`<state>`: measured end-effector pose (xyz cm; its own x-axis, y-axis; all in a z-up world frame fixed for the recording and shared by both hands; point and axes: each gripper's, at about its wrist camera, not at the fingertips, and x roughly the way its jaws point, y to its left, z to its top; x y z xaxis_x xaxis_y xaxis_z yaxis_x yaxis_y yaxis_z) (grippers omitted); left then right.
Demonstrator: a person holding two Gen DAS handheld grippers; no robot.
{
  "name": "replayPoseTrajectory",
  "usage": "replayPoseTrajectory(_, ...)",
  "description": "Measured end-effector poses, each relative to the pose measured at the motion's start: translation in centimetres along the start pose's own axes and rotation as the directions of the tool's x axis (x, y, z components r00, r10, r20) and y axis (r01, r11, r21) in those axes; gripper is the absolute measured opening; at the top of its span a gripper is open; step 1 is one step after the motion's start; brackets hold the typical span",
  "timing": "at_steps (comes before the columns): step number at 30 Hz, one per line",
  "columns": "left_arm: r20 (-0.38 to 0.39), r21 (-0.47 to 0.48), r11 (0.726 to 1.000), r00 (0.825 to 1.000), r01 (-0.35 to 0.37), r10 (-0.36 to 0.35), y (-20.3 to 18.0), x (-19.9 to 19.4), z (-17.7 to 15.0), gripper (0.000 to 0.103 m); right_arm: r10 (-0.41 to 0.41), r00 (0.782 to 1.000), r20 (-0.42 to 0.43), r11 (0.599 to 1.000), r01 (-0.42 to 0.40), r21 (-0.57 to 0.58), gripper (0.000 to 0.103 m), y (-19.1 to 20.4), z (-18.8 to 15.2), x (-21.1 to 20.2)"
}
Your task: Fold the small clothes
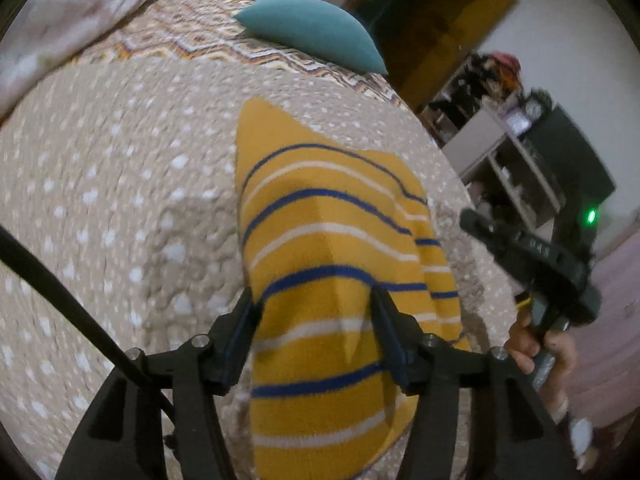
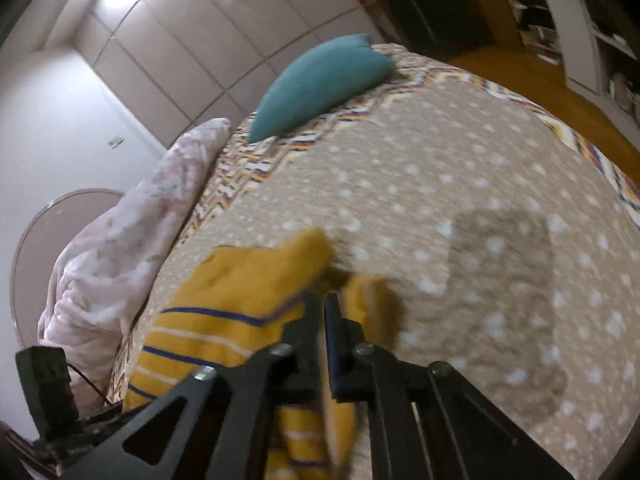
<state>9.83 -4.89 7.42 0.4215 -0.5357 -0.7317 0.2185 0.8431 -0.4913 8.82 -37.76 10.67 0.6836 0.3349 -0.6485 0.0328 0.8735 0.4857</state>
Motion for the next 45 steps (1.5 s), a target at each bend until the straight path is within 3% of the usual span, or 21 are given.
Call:
replayPoseTrajectory(1,-0.001,-0.032,0.999,1.000,0.023,-0.023,0.8,-0.3,-0.2,0.056,-0.016,1.000,0.007,1.000,0.016,0.000,0.027,-0.6,0.0,-0.4)
replayPoseTrajectory(2,0.001,-0.050,0.998,0.999,0.038,-0.038,1.3,-0.6,-0.4,0.056,-0.020,1.000,0.012,1.000,0.020,-0.004,0.041,-0.7,0.0,-0.6)
replayPoseTrajectory(3,0.011,-0.068,0.996,0.998,0.055,-0.055,1.9,-1.2,-0.6,0.056,-0.015,1.000,0.013,1.000,0.015,-0.010,0.046,-0.8,0.1,-0.7)
replayPoseTrajectory(8,0.087,-0.050,0.998,0.996,0.030,-0.025,2.3,-3.9,-1.6,0.060,0.081,0.996,-0.035,0.996,-0.082,-0.040,0.049,1.2,-0.3,0.9)
replayPoseTrajectory(11,0.117,-0.018,1.000,0.993,-0.005,0.007,1.7,-4.9,-1.8,0.061,0.104,0.989,-0.101,0.992,-0.110,-0.056,0.053,3.0,-0.8,4.3)
replayPoseTrajectory(12,0.122,-0.009,1.000,0.992,-0.013,0.014,1.5,-5.0,-1.8,0.061,0.113,0.984,-0.134,0.991,-0.121,-0.054,0.046,3.5,-1.1,5.8)
replayPoseTrajectory(14,0.127,0.008,1.000,0.992,-0.024,0.023,0.8,-5.0,-1.3,0.063,0.139,0.973,-0.185,0.988,-0.148,-0.038,0.019,4.0,-1.8,7.2)
replayPoseTrajectory(18,0.122,0.052,0.998,0.992,-0.019,0.012,-0.8,-3.4,-0.5,0.067,0.140,0.986,-0.092,0.988,-0.145,-0.060,0.017,4.2,-2.2,4.0)
replayPoseTrajectory(21,0.054,0.072,0.996,0.998,-0.046,0.042,-1.3,0.0,-0.9,0.068,0.061,0.998,-0.022,0.996,-0.063,-0.060,0.016,2.9,-3.2,1.2)
replayPoseTrajectory(23,-0.019,0.051,0.997,0.998,-0.053,0.054,-0.7,2.8,-1.9,0.069,-0.008,0.999,-0.033,0.999,0.006,-0.050,0.017,1.4,-3.8,1.5)
replayPoseTrajectory(25,-0.046,-0.001,0.998,0.997,-0.055,0.055,0.4,4.4,-2.9,0.073,-0.011,0.997,-0.077,1.000,0.011,-0.001,0.021,-0.6,-4.5,3.0)
replayPoseTrajectory(30,-0.040,-0.017,0.999,0.999,-0.029,0.029,1.1,2.7,-3.0,0.074,0.064,0.994,-0.089,0.996,-0.058,0.067,0.033,-2.0,-4.6,4.0)
replayPoseTrajectory(32,-0.007,-0.010,0.999,0.999,-0.039,0.039,1.4,1.0,-3.4,0.074,0.041,0.997,-0.059,0.999,-0.039,0.036,0.043,-1.8,-4.2,2.2)
replayPoseTrajectory(34,0.034,-0.005,0.999,0.998,-0.053,0.053,1.6,-0.7,-4.0,0.074,0.024,1.000,-0.007,1.000,-0.024,0.002,0.045,-1.2,-4.1,0.1)
replayPoseTrajectory(36,0.068,0.001,0.999,0.996,-0.052,0.052,1.6,-1.8,-4.6,0.074,0.030,1.000,-0.006,1.000,-0.030,-0.003,0.053,-1.1,-4.0,-0.5)
replayPoseTrajectory(40,0.098,0.001,0.999,0.994,-0.053,0.052,1.9,-2.3,-5.0,0.076,-0.004,0.997,-0.071,1.000,0.005,0.011,0.071,-2.1,-4.1,1.3)
replayPoseTrajectory(42,0.091,-0.014,0.999,0.995,-0.046,0.047,2.3,-2.0,-5.0,0.076,0.035,0.993,-0.114,0.997,-0.027,0.069,0.078,-3.2,-4.1,3.7)
replayPoseTrajectory(43,0.093,-0.018,0.999,0.995,-0.046,0.047,2.4,-1.9,-5.0,0.076,0.062,0.994,-0.093,0.994,-0.053,0.097,0.076,-3.5,-3.9,4.1)
replayPoseTrajectory(44,0.098,-0.019,0.999,0.994,-0.047,0.048,2.4,-2.0,-5.1,0.076,0.107,0.990,-0.093,0.988,-0.096,0.120,0.044,-3.5,-3.5,4.4)
replayPoseTrajectory(45,0.105,-0.020,0.998,0.993,-0.055,0.057,2.3,-2.0,-5.1,0.076,0.191,0.974,-0.123,0.973,-0.171,0.156,0.026,-3.5,-3.1,5.2)
